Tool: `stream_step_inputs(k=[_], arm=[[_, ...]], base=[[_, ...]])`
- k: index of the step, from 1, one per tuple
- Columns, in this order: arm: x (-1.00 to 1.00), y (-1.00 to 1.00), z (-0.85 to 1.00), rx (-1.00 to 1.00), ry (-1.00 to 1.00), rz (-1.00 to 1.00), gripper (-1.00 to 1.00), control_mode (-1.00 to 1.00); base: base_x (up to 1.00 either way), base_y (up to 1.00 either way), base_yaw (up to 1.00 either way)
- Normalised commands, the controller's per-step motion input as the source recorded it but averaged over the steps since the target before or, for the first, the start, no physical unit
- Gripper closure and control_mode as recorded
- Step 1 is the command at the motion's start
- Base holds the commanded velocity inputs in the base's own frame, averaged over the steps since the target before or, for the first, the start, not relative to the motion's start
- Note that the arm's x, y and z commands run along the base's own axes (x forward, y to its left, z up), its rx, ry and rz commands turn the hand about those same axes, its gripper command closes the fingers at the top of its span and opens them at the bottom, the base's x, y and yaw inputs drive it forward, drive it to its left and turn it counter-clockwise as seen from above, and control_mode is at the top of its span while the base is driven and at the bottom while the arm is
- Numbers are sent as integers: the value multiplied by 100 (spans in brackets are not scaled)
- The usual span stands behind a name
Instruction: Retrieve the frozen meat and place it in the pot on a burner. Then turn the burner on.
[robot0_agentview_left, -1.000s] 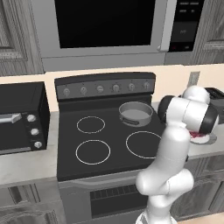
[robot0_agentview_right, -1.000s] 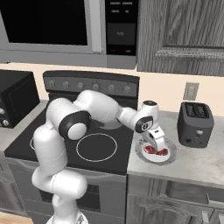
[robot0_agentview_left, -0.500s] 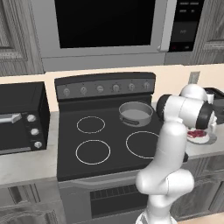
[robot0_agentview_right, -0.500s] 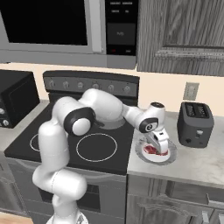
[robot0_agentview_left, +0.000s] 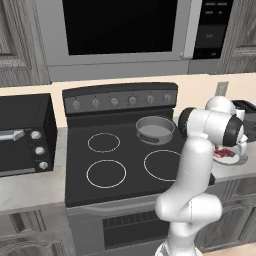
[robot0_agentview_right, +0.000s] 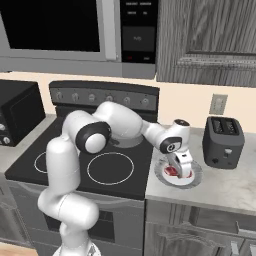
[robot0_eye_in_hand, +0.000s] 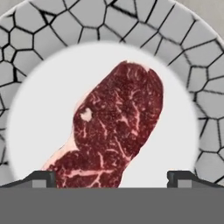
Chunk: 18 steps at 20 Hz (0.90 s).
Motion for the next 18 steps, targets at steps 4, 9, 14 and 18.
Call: stream_step_inputs(k=[4,9,14,18], arm=[[0,0,-8,5,-1,-8,-100,-100],[0,0,-13,4,-5,-10,-100,-100],[0,0,-16,2,-7,-8,-100,-100],[0,0,-25,0,-1,-7,-100,-100]], base=[[0,0,0],[0,0,0],[0,0,0],[0,0,0]])
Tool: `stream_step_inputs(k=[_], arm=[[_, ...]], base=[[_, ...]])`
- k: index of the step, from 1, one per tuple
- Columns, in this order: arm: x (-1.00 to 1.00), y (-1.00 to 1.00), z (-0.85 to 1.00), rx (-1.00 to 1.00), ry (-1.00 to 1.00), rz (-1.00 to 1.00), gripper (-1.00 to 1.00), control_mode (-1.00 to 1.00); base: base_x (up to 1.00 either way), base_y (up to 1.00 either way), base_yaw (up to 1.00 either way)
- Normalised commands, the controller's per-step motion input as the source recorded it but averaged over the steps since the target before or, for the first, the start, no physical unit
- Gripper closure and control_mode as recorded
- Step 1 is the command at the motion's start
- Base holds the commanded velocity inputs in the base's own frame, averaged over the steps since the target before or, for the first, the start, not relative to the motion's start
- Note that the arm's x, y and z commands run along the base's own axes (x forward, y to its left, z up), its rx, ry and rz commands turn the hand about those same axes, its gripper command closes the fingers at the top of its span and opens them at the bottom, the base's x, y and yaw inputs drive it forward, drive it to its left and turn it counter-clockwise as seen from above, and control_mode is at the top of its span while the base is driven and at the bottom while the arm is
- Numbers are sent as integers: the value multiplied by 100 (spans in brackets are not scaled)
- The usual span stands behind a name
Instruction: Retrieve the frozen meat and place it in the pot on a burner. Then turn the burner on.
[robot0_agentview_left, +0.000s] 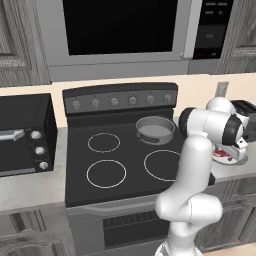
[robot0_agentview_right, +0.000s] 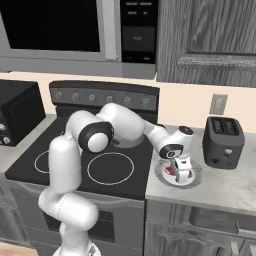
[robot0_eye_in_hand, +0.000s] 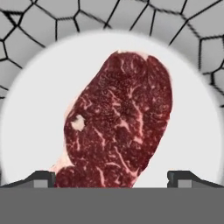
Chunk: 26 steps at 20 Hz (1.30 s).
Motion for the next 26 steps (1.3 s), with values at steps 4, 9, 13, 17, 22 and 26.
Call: stream_step_inputs(k=[4,9,13,17,22,26], arm=[[0,0,-6,2,-1,-5,-100,-100],[1,0,0,5,0,-4,-100,-100],[0,0,0,5,0,-4,-100,-100],[5,0,0,6,0,-5,-100,-100],[9,0,0,3,0,-5,-100,-100],[8,0,-7,0,0,-5,-100,-100]], base=[[0,0,0],[0,0,0],[0,0,0],[0,0,0],[0,0,0],[0,0,0]])
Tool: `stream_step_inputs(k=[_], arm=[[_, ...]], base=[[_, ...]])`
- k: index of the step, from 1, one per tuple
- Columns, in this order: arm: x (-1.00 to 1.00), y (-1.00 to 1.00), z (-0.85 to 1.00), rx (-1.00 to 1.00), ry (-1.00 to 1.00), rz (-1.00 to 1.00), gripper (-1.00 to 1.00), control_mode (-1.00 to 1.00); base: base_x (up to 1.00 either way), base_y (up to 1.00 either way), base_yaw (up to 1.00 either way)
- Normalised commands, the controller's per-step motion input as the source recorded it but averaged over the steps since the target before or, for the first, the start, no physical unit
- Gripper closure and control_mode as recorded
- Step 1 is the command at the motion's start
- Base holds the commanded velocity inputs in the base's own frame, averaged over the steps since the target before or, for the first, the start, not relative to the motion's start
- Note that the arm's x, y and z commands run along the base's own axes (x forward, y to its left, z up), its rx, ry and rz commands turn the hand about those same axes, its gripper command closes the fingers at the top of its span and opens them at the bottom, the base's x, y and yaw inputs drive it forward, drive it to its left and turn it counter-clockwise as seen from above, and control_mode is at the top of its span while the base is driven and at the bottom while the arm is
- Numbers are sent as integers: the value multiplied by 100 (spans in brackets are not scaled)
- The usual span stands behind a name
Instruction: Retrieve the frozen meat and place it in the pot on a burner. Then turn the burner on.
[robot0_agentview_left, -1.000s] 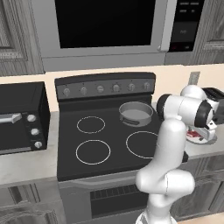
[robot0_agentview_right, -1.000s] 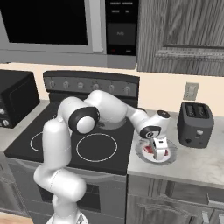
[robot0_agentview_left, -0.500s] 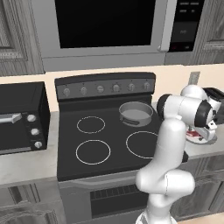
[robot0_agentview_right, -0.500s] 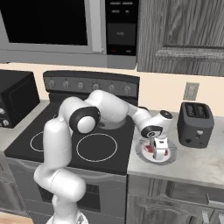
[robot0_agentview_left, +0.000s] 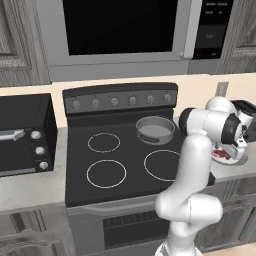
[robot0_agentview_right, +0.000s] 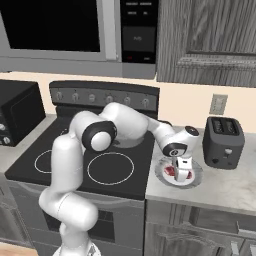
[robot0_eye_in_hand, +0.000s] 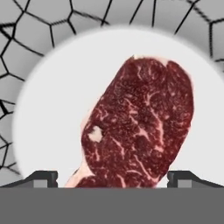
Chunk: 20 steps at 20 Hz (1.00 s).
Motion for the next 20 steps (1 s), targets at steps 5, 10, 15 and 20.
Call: stream_step_inputs(k=[5,10,15,20], arm=[[0,0,-7,1,0,-1,-100,-100],[0,0,-30,1,5,-3,-100,-100],[0,0,-30,1,2,-3,100,-100],[0,0,-11,1,0,-1,100,-100]], base=[[0,0,0],[0,0,0],[0,0,0],[0,0,0]])
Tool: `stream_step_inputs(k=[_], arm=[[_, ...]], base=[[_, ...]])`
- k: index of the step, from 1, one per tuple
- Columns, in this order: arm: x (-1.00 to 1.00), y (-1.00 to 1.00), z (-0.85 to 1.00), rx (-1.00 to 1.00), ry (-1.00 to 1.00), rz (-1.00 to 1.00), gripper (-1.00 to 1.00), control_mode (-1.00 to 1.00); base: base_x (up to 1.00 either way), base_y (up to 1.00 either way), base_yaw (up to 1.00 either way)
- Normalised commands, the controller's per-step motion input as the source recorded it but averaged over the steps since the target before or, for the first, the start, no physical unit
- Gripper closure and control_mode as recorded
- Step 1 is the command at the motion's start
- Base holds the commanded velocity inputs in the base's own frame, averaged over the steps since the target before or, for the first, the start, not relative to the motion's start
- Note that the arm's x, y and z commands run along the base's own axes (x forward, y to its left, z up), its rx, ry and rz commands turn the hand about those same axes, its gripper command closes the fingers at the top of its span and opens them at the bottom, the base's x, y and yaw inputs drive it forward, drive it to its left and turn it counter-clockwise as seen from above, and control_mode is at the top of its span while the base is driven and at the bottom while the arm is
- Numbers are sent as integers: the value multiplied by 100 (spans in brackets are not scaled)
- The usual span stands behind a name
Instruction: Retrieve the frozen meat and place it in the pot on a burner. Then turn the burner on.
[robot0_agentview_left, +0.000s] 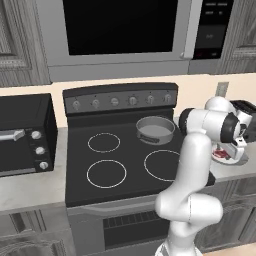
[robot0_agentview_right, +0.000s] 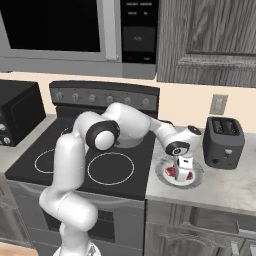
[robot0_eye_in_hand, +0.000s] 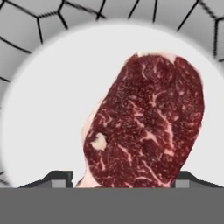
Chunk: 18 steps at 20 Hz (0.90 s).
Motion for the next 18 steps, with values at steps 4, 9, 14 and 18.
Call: stream_step_inputs(k=[4,9,14,18], arm=[[0,0,0,0,0,0,100,-100],[0,0,14,-1,0,3,100,-100],[-14,5,49,-6,-6,1,100,-100],[-14,12,11,-13,-17,11,100,-100]], base=[[0,0,0],[0,0,0],[0,0,0],[0,0,0]])
